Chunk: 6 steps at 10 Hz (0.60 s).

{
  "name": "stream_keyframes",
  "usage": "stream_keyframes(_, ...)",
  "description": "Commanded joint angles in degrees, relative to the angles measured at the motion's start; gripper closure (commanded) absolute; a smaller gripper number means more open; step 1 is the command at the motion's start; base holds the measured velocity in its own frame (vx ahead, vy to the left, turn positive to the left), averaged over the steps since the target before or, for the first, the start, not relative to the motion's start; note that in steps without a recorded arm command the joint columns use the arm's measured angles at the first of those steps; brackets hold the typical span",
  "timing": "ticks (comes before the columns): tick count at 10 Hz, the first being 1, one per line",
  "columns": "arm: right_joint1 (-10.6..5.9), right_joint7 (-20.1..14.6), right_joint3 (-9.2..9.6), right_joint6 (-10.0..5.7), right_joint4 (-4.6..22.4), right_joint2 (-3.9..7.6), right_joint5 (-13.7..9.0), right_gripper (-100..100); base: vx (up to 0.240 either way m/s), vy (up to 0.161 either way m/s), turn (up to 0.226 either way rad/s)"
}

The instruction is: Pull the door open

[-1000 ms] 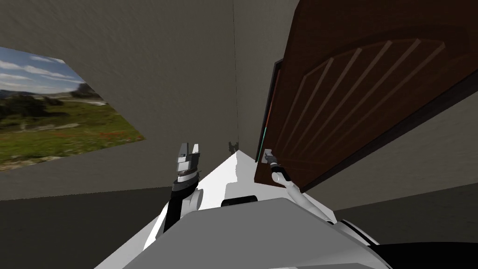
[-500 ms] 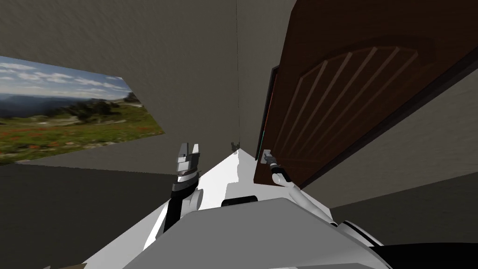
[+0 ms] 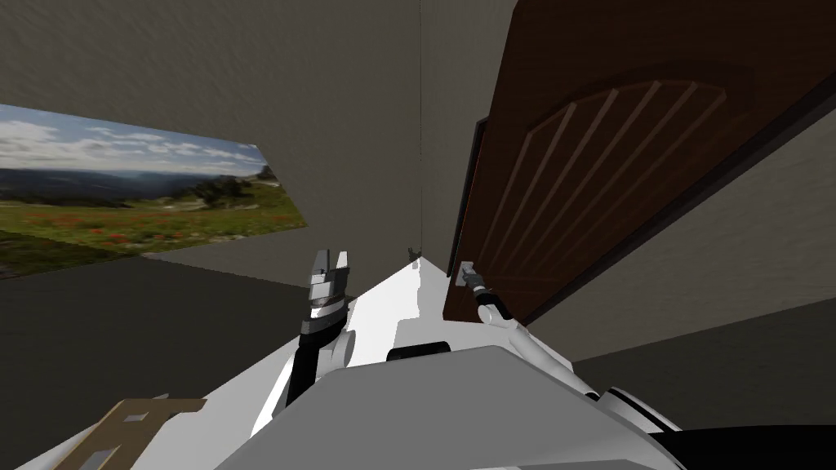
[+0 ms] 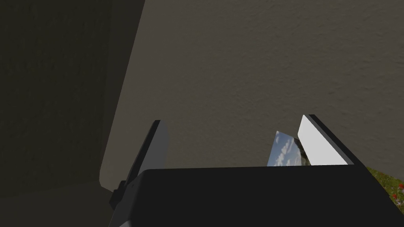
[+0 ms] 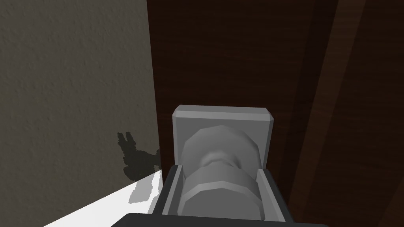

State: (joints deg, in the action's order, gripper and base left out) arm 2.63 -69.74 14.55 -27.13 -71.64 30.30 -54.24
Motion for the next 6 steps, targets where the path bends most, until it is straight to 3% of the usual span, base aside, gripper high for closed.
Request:
stream_keyframes(1,0.55,-0.8,0.96,-0.38,-0.8,0.86,0.1,100,-0.188,-0.077,0.121)
stream_keyframes(6,1.71,-3.3,3.62,-1.57,-2.4,3.50,0.4,100,-0.195,-0.058,0.103)
